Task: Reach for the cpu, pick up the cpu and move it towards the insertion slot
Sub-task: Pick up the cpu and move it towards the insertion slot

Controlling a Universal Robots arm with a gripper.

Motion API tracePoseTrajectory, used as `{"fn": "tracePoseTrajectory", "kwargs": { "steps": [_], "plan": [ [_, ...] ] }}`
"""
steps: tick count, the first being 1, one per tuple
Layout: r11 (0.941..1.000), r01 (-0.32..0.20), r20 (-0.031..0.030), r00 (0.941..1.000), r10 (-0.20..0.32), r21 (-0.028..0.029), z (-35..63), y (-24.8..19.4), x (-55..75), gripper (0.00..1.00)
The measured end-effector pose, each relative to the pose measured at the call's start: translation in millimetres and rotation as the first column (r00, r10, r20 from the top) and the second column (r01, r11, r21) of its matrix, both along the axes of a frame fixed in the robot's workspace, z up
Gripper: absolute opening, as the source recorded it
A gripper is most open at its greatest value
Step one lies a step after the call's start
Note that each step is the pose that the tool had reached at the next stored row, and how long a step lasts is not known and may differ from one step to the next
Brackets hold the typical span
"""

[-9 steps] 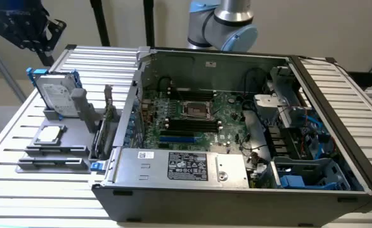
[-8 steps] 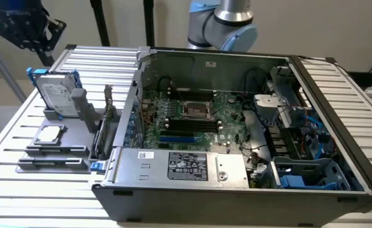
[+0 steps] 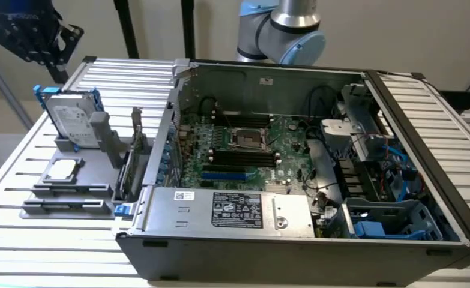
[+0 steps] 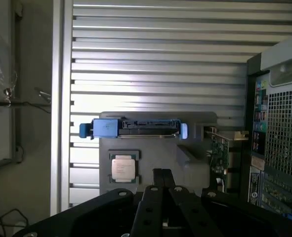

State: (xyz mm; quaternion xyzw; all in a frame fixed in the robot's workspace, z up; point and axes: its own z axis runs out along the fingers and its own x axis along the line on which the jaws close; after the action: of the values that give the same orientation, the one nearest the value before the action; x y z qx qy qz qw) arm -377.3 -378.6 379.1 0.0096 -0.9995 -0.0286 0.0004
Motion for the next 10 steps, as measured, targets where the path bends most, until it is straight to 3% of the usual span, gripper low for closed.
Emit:
{"fn": "tracePoseTrajectory", "kwargs": {
  "steps": [4,10],
  "plan": [
    [1.0000,0.000,0.0000,1.0000,0.000,0.0001,-0.6,-1.3,-1.8,0.11],
    [1.0000,0.000,-0.0003,1.0000,0.000,-0.0001,-4.3,-6.4,-27.8,0.11]
  ]
}}
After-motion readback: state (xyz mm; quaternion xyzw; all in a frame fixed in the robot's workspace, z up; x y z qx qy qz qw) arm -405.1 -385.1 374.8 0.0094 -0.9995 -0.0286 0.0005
